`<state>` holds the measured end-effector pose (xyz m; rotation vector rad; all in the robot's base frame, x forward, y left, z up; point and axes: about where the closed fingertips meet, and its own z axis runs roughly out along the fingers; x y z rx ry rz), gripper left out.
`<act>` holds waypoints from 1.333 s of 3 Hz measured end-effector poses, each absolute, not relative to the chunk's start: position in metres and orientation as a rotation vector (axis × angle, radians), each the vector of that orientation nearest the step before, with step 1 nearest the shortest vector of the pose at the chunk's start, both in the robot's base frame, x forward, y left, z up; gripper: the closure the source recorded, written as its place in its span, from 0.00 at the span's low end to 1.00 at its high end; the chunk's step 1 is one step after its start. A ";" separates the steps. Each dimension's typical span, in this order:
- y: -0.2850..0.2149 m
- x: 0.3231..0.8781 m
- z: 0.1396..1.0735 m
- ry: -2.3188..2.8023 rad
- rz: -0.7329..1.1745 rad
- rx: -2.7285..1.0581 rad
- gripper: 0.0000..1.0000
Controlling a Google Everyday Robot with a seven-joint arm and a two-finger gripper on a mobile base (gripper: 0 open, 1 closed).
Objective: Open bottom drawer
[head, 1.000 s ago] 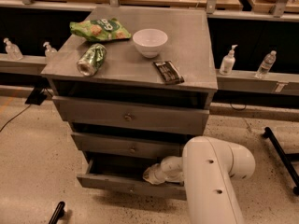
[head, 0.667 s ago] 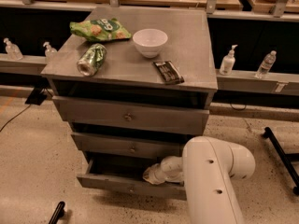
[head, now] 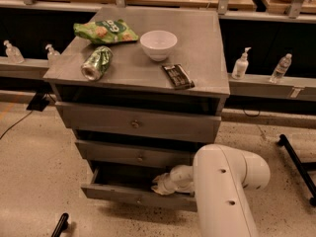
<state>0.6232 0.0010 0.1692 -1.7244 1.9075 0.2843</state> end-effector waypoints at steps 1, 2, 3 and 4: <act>0.001 0.624 0.169 1.907 0.284 -1.724 0.79; 0.001 0.624 0.169 1.906 0.285 -1.724 1.00; -0.009 0.617 0.178 1.821 0.335 -1.710 1.00; -0.023 0.616 0.193 1.724 0.392 -1.695 1.00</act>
Offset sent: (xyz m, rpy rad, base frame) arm -0.0356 -0.0344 0.0366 0.2483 -0.1073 0.1307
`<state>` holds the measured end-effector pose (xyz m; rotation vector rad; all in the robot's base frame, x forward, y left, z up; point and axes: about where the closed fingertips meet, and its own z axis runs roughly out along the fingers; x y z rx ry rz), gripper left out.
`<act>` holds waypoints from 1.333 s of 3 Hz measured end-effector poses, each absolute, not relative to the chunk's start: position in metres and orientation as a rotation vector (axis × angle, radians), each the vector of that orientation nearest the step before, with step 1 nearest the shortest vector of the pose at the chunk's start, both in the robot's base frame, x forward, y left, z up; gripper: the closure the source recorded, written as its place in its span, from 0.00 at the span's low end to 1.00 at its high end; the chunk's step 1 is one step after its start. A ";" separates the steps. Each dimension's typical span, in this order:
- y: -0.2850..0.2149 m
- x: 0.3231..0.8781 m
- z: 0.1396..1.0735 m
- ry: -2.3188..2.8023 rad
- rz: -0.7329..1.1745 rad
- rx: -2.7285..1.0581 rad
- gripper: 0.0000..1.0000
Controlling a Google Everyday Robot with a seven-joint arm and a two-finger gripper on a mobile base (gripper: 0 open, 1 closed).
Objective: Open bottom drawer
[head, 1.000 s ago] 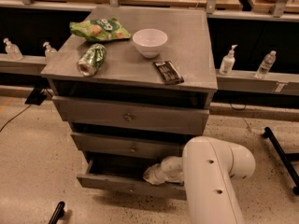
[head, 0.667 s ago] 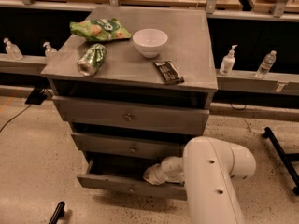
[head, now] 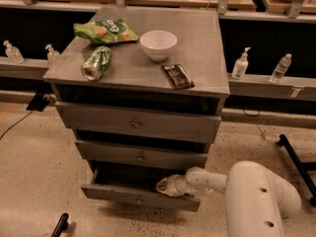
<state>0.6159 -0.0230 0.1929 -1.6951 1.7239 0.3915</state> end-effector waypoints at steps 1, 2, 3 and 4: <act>-0.030 0.622 0.198 1.688 0.437 -1.692 1.00; -0.030 0.631 0.197 1.680 0.485 -1.702 1.00; -0.005 0.625 0.174 1.704 0.600 -1.757 1.00; 0.006 0.619 0.169 1.709 0.639 -1.781 1.00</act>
Offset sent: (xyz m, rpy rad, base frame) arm 0.0302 -0.0096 0.0062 0.0716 0.0590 0.0731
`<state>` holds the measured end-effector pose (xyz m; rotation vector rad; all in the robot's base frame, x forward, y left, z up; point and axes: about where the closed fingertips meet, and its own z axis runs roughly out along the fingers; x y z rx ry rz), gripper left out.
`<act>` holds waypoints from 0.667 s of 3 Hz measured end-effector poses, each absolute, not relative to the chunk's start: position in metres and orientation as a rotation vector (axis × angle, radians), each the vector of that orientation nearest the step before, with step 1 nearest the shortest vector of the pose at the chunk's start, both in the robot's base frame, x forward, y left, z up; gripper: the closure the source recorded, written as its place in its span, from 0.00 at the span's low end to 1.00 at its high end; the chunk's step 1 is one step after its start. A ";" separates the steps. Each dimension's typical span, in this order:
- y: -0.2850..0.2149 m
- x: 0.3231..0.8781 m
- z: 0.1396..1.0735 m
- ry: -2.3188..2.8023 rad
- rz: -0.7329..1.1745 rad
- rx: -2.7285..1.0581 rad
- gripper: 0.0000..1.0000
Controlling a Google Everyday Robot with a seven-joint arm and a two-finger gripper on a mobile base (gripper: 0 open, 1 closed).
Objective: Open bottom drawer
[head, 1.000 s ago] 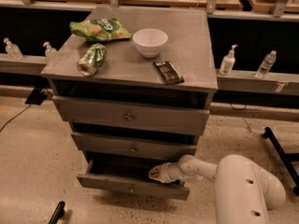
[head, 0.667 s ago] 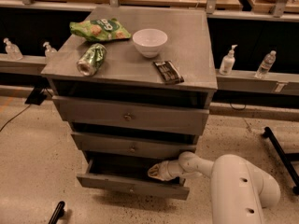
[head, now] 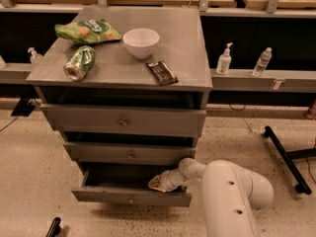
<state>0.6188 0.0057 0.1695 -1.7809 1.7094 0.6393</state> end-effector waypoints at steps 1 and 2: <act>0.006 0.619 0.171 1.709 0.640 -1.781 1.00; 0.006 0.619 0.171 1.709 0.640 -1.781 1.00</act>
Offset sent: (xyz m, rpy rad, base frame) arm -0.0799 0.0084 0.0058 0.0343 0.0577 0.1033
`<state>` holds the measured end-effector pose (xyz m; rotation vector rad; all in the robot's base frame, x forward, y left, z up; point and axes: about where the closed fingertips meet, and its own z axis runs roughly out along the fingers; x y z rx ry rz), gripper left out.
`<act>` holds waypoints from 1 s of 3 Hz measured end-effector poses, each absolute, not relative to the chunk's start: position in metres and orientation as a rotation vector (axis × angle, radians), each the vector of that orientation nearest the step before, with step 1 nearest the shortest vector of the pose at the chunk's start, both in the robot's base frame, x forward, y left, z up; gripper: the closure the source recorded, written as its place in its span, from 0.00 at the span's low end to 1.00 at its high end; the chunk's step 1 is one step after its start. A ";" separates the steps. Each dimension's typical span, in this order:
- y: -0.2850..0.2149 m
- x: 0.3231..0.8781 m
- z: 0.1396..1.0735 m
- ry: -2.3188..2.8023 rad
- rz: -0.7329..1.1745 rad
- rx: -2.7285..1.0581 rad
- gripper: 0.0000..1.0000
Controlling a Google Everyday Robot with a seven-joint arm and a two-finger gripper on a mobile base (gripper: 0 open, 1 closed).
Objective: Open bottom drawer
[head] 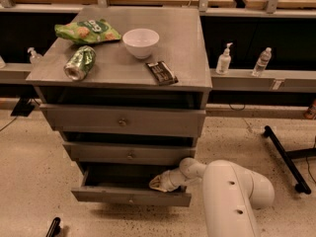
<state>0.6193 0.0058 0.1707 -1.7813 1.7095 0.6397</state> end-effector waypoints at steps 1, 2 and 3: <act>0.006 0.619 0.171 1.709 0.640 -1.781 1.00; 0.006 0.619 0.171 1.709 0.640 -1.781 1.00; 0.006 0.619 0.171 1.709 0.640 -1.781 0.82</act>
Offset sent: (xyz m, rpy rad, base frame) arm -0.0947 0.0061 0.0404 0.0186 -0.0886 0.0279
